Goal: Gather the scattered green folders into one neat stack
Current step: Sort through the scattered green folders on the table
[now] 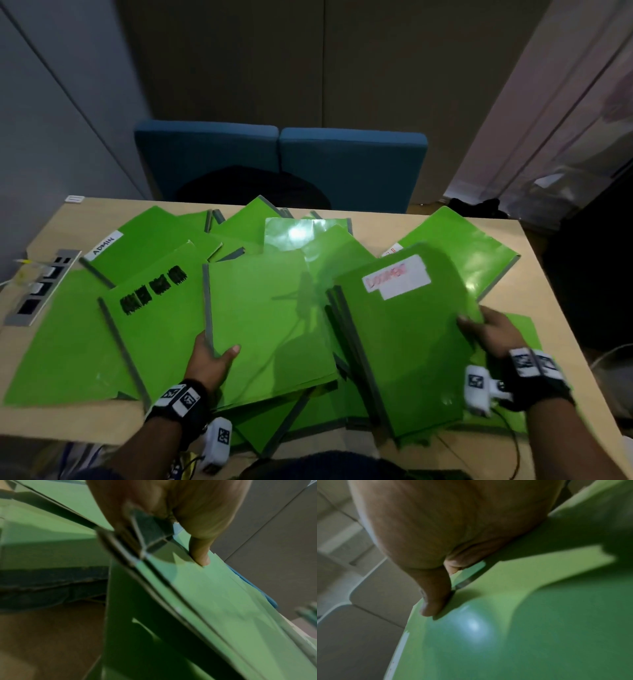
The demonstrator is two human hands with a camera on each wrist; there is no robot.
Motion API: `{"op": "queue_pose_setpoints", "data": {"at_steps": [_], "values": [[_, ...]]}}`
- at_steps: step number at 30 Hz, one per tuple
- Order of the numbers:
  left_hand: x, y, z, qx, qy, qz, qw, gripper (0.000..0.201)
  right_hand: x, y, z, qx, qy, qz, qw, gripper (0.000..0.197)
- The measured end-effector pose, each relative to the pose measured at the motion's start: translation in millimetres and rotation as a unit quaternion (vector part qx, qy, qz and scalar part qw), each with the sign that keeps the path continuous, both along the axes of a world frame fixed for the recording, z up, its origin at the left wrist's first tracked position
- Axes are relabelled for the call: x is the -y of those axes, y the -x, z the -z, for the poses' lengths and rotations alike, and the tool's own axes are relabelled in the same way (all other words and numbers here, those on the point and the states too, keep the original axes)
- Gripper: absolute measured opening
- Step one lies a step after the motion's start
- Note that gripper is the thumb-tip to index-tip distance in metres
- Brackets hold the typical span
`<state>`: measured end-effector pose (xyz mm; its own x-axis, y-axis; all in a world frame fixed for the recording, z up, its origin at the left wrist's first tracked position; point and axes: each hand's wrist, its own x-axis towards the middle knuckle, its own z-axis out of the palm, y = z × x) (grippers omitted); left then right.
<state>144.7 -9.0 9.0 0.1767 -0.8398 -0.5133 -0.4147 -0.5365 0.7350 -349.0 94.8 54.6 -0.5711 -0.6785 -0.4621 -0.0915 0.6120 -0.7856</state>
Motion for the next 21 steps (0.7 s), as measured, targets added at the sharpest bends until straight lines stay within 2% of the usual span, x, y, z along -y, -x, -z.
{"op": "queue_pose_setpoints", "data": {"at_steps": [1, 2, 4, 5, 6, 8, 9, 11, 13, 15, 18, 20, 21], "values": [[0.3, 3.7, 0.4, -0.010, 0.014, 0.008, 1.000, 0.087, -1.0, 9.4, -7.3, 0.023, 0.017, 0.021, 0.999, 0.033], [-0.4, 5.8, -1.1, -0.014, 0.025, 0.016, 0.999, 0.093, 1.3, 17.5, -8.4, 0.048, 0.032, 0.049, 0.997, 0.053], [-2.1, 8.6, -5.0, -0.021, 0.028, 0.027, 0.999, 0.099, 17.1, 30.7, 13.7, 0.064, 0.052, 0.080, 0.993, 0.097], [-2.8, 10.3, -6.8, -0.024, 0.029, 0.031, 0.999, 0.099, 27.7, 18.6, 12.4, 0.067, 0.040, 0.087, 0.993, 0.103], [-3.3, 11.0, -8.6, -0.026, 0.030, 0.034, 0.999, 0.097, 40.1, -0.4, 13.2, 0.072, 0.042, 0.083, 0.993, 0.093], [-3.2, 10.6, -8.4, -0.026, 0.037, 0.040, 0.998, 0.094, 64.2, -58.1, 5.6, 0.078, 0.054, 0.057, 0.994, 0.049], [-1.3, 9.2, -6.9, -0.026, 0.038, 0.041, 0.998, 0.090, 74.9, -85.7, 10.6, 0.069, 0.052, 0.033, 0.996, 0.037], [1.2, 7.6, -6.3, -0.035, 0.028, 0.045, 0.998, 0.080, 90.4, -132.4, 27.2, 0.071, 0.047, -0.009, 0.996, 0.047], [2.4, 7.1, -7.8, -0.042, 0.013, 0.041, 0.998, 0.071, 99.7, -167.0, 37.5, 0.067, -0.027, -0.043, 0.996, 0.067], [2.8, 5.4, -7.3, -0.055, -0.002, 0.038, 0.998, 0.068, 106.4, -193.7, 46.3, 0.059, -0.082, -0.077, 0.992, 0.072], [2.1, 2.0, 0.3, -0.082, 0.001, 0.042, 0.996, 0.085, 116.9, -222.1, 49.0, -0.013, -0.085, -0.177, 0.980, 0.073], [2.7, -2.6, 4.7, -0.038, 0.006, 0.050, 0.998, 0.099, 121.5, -229.2, 51.9, -0.056, -0.096, -0.251, 0.962, 0.075], [3.8, -5.3, 6.4, -0.022, 0.008, 0.042, 0.999, 0.098, 122.4, -229.7, 48.5, -0.077, -0.102, -0.290, 0.948, 0.072]]}}
